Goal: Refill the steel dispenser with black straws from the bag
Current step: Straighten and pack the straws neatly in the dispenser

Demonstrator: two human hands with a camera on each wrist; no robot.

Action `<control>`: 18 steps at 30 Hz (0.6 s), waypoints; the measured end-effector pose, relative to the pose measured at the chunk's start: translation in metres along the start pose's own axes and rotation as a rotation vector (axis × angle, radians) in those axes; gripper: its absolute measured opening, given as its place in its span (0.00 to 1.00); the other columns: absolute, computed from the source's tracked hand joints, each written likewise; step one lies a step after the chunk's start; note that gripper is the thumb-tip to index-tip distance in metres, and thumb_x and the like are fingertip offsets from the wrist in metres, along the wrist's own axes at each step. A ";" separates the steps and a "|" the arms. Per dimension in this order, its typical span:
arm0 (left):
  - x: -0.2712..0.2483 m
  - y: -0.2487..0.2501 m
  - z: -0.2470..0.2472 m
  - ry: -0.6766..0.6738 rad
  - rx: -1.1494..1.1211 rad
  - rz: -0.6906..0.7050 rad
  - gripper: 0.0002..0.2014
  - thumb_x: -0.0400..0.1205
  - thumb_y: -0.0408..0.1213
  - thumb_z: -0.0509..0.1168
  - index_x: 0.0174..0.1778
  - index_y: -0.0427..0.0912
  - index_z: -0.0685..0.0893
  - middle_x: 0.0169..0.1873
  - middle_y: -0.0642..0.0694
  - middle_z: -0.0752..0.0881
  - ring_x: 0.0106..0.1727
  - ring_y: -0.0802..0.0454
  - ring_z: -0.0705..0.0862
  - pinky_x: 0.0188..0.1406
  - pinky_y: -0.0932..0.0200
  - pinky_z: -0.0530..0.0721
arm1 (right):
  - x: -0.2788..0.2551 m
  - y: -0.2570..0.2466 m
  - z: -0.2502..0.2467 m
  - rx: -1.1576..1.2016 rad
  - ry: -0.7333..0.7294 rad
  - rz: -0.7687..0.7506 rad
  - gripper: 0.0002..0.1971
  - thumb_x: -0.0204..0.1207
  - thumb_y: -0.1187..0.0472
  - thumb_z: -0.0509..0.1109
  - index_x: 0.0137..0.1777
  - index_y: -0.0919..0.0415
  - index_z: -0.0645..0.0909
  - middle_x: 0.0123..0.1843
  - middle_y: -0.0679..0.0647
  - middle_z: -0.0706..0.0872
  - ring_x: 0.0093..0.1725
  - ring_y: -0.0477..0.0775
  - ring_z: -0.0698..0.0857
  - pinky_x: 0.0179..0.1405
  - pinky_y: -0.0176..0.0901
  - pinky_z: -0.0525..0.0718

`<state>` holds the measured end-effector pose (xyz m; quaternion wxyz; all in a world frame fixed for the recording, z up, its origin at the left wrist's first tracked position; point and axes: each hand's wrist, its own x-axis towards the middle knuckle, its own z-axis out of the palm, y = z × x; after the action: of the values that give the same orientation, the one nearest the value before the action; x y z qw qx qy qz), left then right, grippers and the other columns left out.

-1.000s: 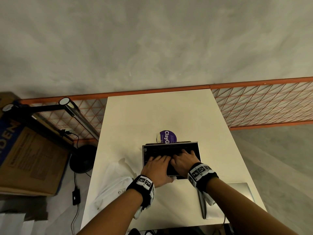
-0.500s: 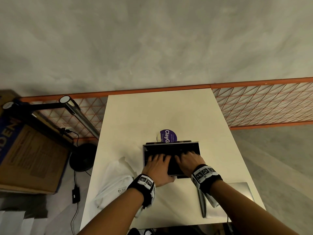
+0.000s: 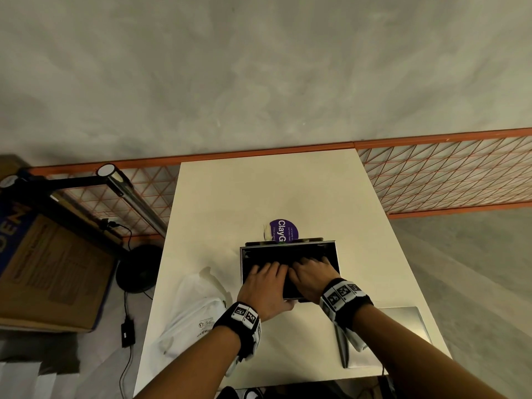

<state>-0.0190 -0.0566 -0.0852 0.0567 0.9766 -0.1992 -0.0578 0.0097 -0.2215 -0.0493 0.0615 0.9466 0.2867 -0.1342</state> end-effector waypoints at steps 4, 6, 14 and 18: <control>-0.002 0.001 0.001 0.047 -0.003 0.001 0.33 0.68 0.70 0.63 0.60 0.49 0.77 0.53 0.50 0.83 0.55 0.47 0.82 0.56 0.48 0.79 | -0.006 0.000 0.009 0.043 0.116 0.003 0.18 0.84 0.47 0.46 0.53 0.52 0.76 0.53 0.54 0.84 0.53 0.62 0.85 0.48 0.56 0.80; -0.003 0.002 0.001 0.060 0.000 0.004 0.32 0.67 0.70 0.64 0.57 0.49 0.78 0.51 0.50 0.83 0.52 0.47 0.83 0.53 0.49 0.81 | -0.008 0.001 0.014 0.047 0.185 0.012 0.19 0.85 0.46 0.46 0.50 0.52 0.77 0.48 0.53 0.85 0.47 0.60 0.85 0.43 0.55 0.81; 0.000 0.003 -0.004 -0.017 -0.009 -0.031 0.36 0.70 0.72 0.62 0.66 0.49 0.75 0.61 0.49 0.82 0.62 0.47 0.81 0.64 0.48 0.77 | -0.001 0.004 0.023 0.062 0.248 0.037 0.23 0.86 0.42 0.43 0.53 0.52 0.78 0.49 0.53 0.85 0.48 0.59 0.84 0.47 0.55 0.80; 0.001 0.004 -0.003 -0.036 0.004 -0.055 0.38 0.70 0.72 0.62 0.69 0.48 0.74 0.63 0.47 0.82 0.64 0.45 0.80 0.66 0.45 0.75 | 0.003 0.006 0.027 0.096 0.246 0.021 0.24 0.86 0.42 0.43 0.54 0.52 0.78 0.51 0.53 0.84 0.50 0.59 0.83 0.50 0.55 0.80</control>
<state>-0.0195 -0.0600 -0.0822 0.0494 0.9806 -0.1735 -0.0766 0.0092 -0.2299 -0.0753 -0.0181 0.9607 0.2753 -0.0301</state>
